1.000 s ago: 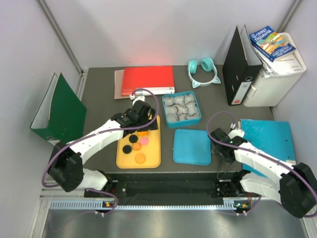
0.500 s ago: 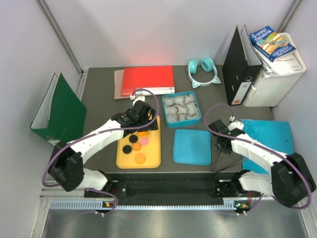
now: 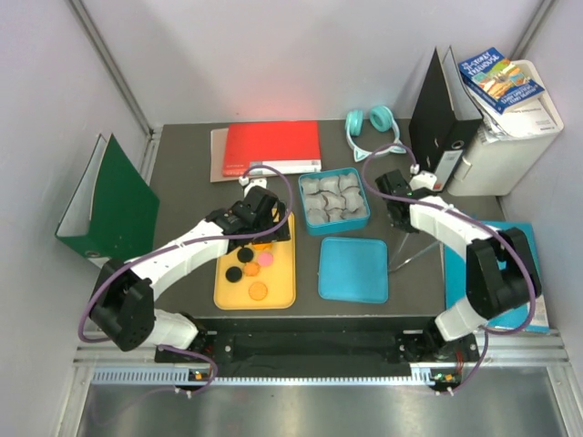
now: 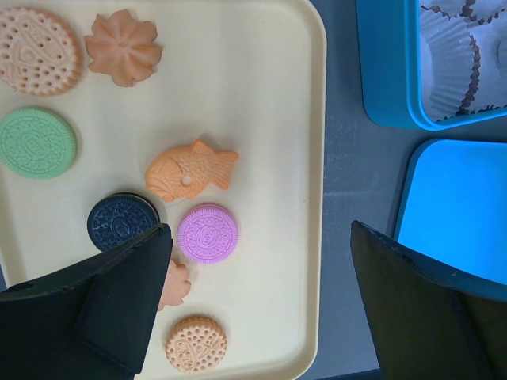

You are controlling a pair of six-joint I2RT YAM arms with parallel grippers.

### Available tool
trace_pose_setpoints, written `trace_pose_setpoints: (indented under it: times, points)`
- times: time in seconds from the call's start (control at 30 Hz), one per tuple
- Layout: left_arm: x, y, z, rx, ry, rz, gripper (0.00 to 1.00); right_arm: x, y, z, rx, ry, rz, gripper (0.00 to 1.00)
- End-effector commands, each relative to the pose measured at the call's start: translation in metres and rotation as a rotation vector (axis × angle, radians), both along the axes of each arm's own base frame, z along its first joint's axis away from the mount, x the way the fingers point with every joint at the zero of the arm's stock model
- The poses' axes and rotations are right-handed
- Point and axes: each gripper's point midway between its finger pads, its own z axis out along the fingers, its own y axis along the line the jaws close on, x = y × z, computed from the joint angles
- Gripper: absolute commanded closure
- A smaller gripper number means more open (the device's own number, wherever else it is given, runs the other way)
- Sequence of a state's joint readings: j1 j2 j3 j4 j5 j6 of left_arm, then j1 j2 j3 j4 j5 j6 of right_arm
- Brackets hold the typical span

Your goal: Pack the cookies

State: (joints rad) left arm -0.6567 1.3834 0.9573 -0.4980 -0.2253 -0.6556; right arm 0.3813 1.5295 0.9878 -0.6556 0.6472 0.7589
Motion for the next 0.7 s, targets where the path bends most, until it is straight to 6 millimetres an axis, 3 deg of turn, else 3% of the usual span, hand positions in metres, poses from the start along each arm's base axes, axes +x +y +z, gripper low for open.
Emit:
trace_pose_setpoints:
  times: [0.0, 0.07, 0.13, 0.27, 0.3, 0.4, 0.5, 0.57, 0.67]
  points:
    - [0.004, -0.005, 0.013, -0.031, -0.047, -0.001, 0.02, 0.027, -0.024, 0.006, -0.041, 0.017, -0.033, 1.00]
    - [0.005, -0.005, 0.013, -0.031, -0.045, -0.002, 0.02, 0.031, -0.023, 0.003, -0.024, 0.034, -0.038, 1.00]
    - [0.005, -0.006, 0.012, -0.033, -0.042, -0.005, 0.02, 0.030, -0.022, -0.004, -0.018, 0.058, -0.038, 0.93]
    - [0.004, -0.007, 0.009, -0.031, -0.031, -0.009, 0.02, 0.024, -0.020, -0.005, 0.006, 0.052, -0.034, 0.52]
    - [0.004, -0.007, 0.007, -0.028, -0.026, -0.010, 0.02, 0.024, -0.021, -0.003, 0.009, 0.039, -0.035, 0.33]
    - [0.004, -0.009, 0.007, -0.034, -0.024, -0.012, 0.02, 0.021, -0.022, 0.012, 0.016, -0.010, -0.038, 0.13]
    - [0.003, -0.010, 0.005, -0.039, -0.016, -0.014, 0.02, 0.012, -0.026, 0.028, 0.018, -0.036, -0.051, 0.01]
    - [0.002, -0.010, 0.005, -0.041, -0.013, -0.009, 0.02, 0.001, -0.026, 0.032, 0.051, -0.053, -0.078, 0.01]
    - [0.002, -0.011, 0.005, -0.051, -0.012, -0.004, 0.02, -0.025, -0.025, 0.022, 0.115, -0.035, -0.133, 0.02]
